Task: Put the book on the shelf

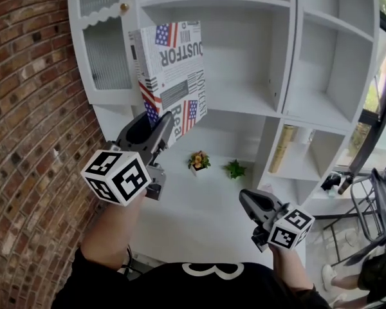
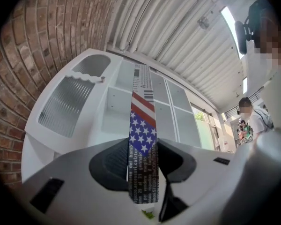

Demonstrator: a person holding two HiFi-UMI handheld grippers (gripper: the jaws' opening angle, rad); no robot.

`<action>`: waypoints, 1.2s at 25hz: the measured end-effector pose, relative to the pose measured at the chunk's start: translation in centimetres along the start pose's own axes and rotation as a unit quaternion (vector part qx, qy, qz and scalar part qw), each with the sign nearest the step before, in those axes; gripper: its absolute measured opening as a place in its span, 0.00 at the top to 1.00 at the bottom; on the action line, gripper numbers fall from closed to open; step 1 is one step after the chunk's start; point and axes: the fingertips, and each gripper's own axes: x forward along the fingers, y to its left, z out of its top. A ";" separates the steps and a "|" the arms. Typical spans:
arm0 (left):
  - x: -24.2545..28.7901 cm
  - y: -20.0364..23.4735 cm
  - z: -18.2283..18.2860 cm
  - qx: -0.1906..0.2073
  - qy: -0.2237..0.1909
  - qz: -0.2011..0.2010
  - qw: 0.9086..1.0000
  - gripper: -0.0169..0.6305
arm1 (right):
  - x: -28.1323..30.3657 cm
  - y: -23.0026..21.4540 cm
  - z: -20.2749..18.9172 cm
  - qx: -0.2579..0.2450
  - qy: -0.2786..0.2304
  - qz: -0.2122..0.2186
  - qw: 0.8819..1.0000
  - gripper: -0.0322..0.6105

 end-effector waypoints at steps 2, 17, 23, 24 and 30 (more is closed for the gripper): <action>0.5 0.8 0.6 0.008 -0.003 0.012 1.000 0.73 | -0.4 -0.1 0.1 0.001 -0.001 -0.002 1.000 0.93; 6.9 3.6 0.4 0.027 0.009 0.048 0.998 0.73 | -0.1 -1.4 1.0 -0.020 -0.004 -0.008 1.000 0.93; 10.0 4.1 -0.8 0.030 0.021 0.054 0.998 0.73 | -0.5 -2.4 0.8 -0.017 -0.003 -0.016 1.000 0.93; 10.4 4.1 -1.0 0.031 0.023 0.055 0.998 0.73 | -0.6 -2.6 0.7 -0.016 -0.003 -0.018 1.000 0.93; 12.9 4.6 -2.1 0.036 0.032 0.062 0.997 0.73 | -1.0 -3.7 0.4 -0.008 -0.002 -0.026 1.000 0.93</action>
